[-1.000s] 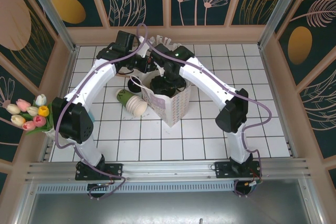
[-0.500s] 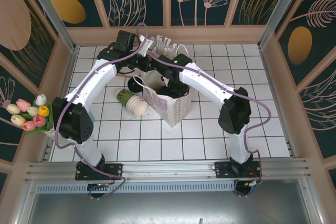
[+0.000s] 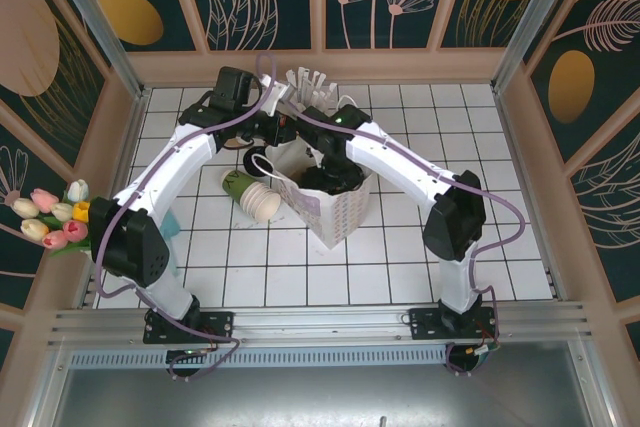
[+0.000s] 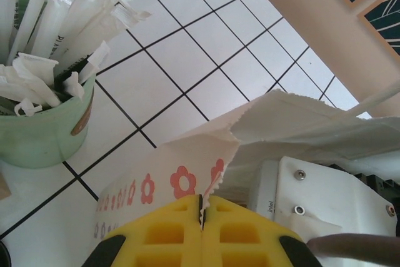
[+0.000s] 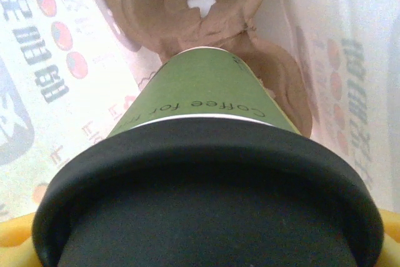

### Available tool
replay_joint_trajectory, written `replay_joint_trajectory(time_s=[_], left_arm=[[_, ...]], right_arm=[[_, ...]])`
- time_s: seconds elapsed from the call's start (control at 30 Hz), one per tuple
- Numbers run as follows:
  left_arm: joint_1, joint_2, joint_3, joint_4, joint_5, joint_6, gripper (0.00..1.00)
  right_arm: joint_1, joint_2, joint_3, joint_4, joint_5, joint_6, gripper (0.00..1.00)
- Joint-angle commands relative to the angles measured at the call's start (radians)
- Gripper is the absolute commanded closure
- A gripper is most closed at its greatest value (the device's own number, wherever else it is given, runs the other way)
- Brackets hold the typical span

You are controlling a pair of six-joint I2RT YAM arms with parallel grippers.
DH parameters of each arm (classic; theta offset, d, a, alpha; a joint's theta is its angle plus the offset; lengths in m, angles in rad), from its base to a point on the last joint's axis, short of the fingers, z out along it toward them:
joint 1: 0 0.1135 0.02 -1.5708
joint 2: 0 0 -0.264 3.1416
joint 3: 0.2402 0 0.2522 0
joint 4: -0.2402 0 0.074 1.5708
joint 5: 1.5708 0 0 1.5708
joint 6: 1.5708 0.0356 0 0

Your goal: Pack the takeout coffee

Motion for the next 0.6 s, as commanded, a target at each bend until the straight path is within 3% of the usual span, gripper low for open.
replay_joint_trajectory(time_s=[0.0,0.57], left_arm=[[-0.004,-0.016,-0.016,0.012,-0.001,-0.012,1.0],[-0.004,-0.007,0.003,0.02,-0.032,-0.019,1.0]], right_arm=[[-0.014,-0.003,-0.001,-0.031,0.036,-0.004,0.46],[-0.02,0.015,-0.008,-0.03,0.008,-0.009,0.49]])
